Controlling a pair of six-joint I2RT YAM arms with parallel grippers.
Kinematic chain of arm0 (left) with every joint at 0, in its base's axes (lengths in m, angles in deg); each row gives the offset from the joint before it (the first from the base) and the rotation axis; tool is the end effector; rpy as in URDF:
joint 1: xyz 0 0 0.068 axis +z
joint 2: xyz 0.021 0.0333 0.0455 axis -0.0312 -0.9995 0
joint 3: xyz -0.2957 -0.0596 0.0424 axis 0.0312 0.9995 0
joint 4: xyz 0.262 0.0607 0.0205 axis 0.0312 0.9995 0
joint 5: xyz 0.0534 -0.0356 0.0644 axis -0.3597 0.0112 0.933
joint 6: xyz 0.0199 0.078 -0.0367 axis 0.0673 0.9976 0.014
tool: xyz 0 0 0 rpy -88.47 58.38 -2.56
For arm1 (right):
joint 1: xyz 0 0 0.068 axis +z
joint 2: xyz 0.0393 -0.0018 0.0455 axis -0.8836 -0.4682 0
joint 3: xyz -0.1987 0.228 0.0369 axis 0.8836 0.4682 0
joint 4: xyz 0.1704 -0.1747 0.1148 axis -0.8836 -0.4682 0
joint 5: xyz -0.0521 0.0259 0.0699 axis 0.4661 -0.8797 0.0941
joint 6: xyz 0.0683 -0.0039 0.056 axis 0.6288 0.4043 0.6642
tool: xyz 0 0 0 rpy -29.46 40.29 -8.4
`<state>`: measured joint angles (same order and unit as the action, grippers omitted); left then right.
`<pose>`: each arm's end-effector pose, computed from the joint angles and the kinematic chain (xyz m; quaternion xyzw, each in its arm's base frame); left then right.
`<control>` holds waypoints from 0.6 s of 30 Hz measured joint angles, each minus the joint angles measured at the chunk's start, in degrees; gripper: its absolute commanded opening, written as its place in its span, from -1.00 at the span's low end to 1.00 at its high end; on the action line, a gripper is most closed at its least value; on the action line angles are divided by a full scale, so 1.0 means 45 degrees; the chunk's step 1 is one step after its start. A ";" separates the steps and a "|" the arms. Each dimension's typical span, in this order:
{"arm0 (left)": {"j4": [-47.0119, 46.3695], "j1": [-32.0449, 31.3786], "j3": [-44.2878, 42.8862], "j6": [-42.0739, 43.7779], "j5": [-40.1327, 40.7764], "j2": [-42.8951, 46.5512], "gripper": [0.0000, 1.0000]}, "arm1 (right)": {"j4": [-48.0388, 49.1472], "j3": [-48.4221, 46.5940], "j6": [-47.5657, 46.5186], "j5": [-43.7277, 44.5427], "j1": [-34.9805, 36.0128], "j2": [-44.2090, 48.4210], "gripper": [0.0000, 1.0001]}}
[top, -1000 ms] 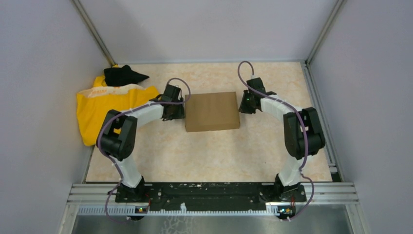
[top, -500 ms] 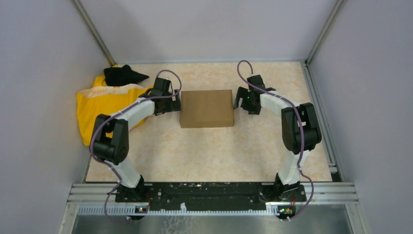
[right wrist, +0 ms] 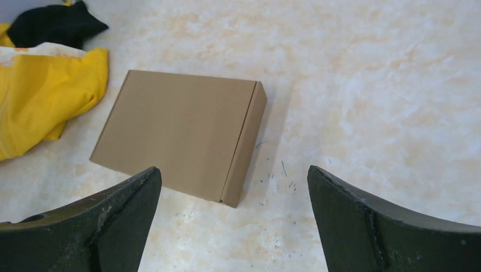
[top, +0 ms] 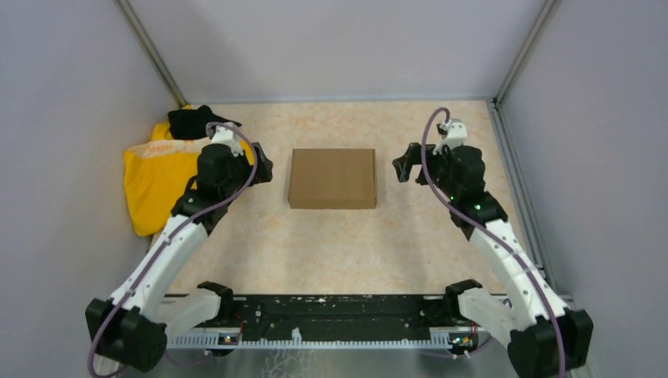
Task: Fold the paper box
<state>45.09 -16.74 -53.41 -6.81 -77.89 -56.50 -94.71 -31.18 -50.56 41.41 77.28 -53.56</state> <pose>0.2781 -0.0789 0.3192 -0.0362 0.8503 -0.0902 0.5173 0.2642 0.0812 0.3331 -0.0233 0.8264 0.2001 0.5258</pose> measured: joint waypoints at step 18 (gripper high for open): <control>-0.1239 0.0010 0.3521 0.0087 0.0923 0.4002 0.97 | 0.1758 0.4896 -0.0374 0.2550 -0.0991 0.5421 0.97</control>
<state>39.52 -16.69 -37.56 -6.42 -73.74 -38.49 -86.80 -9.15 -52.24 52.89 72.82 -29.17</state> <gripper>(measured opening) 0.987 0.985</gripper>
